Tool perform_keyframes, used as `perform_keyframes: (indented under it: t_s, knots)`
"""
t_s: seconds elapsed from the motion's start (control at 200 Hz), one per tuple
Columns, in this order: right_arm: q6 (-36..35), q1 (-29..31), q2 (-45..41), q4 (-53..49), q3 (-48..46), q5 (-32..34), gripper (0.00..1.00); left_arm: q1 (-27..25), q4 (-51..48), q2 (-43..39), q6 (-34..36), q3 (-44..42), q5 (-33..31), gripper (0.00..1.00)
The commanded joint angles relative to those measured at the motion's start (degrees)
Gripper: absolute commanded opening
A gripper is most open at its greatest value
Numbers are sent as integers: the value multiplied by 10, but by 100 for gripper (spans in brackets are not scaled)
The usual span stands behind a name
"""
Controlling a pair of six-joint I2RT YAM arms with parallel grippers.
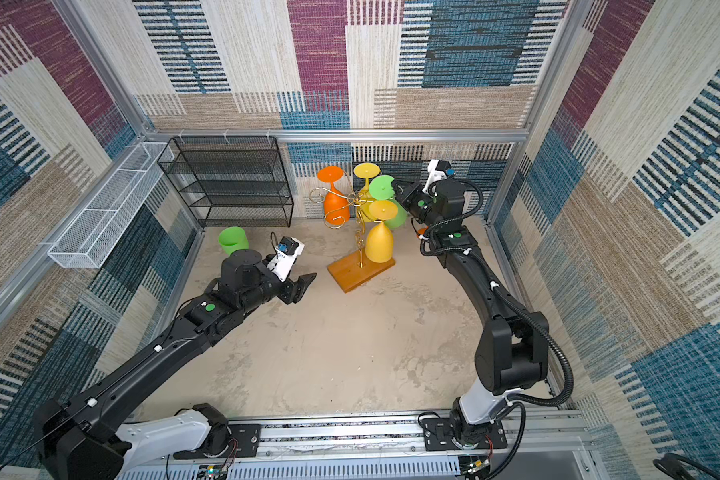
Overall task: Take the wine glass off the wine glass rack
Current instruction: 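Pull the green glass by its foot away from the rack with the right gripper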
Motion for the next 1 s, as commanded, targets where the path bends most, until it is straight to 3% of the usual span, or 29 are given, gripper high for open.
perform_keyframes:
  t_s: [0.0,0.581,0.996]
  knots:
    - [-7,2,10,9,19,0,1,0,2,0,15,5,-4,73]
    - [-22,-1,77,-14,112,46,0,-2,2,-2,18,5,-8,73]
    - [-19,-37,49,-8,85,60,0,-3,2,1,19,5,-9,73]
